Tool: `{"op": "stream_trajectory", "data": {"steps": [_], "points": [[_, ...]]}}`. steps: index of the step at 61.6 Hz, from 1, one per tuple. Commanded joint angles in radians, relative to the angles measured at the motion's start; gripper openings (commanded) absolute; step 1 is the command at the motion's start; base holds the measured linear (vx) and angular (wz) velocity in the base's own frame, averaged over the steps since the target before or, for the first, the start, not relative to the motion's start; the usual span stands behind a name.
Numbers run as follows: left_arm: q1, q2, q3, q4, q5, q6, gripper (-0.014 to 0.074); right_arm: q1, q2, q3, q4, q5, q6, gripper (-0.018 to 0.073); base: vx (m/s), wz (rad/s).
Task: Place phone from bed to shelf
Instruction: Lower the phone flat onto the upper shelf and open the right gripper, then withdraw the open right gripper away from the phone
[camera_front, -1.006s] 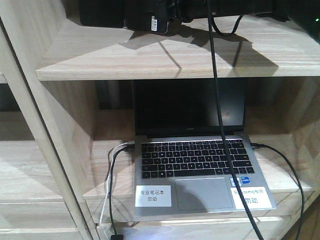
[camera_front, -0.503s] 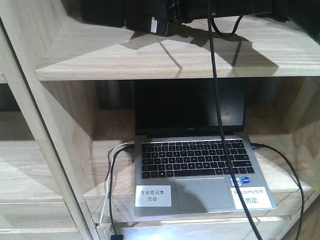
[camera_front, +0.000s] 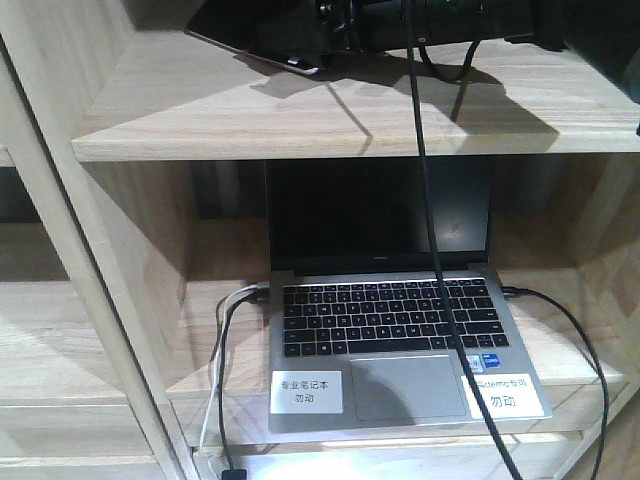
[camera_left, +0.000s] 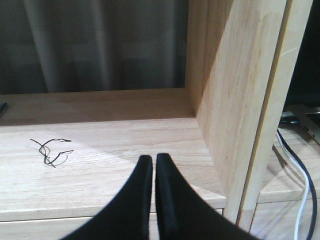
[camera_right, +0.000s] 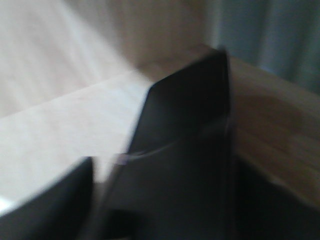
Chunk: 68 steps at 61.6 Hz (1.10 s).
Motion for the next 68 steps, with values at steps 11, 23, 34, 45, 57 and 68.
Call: {"op": "stream_trajectory", "data": {"steps": [11,23,34,45,57,68], "points": [[-0.003,-0.007,0.002,-0.007,-0.073,-0.004,0.0001,0.001,-0.102,-0.027,-0.069,-0.068,0.023,0.0582,0.0,0.0],[-0.003,-0.007,0.002,-0.007,-0.073,-0.004,0.0001,0.001,-0.151,-0.027,-0.194,-0.081,0.091,0.0578,0.0,0.0],[-0.003,-0.007,0.002,-0.007,-0.073,-0.004,0.0001,0.001,-0.202,-0.024,-0.259,-0.074,0.153,0.0543,0.0,0.0],[-0.003,-0.007,0.002,-0.007,-0.073,-0.004,0.0001,0.001,-0.253,-0.024,-0.306,-0.057,0.219,0.0456,0.0,0.0],[-0.003,-0.007,0.002,-0.007,-0.073,-0.004,0.0001,0.001,-0.307,-0.009,-0.305,-0.025,0.228,0.0299,0.0,0.0],[-0.003,-0.007,0.002,-0.007,-0.073,-0.004,0.0001,0.001,-0.395,0.148,-0.305,-0.087,0.227,0.0154,0.0,0.0]]}}
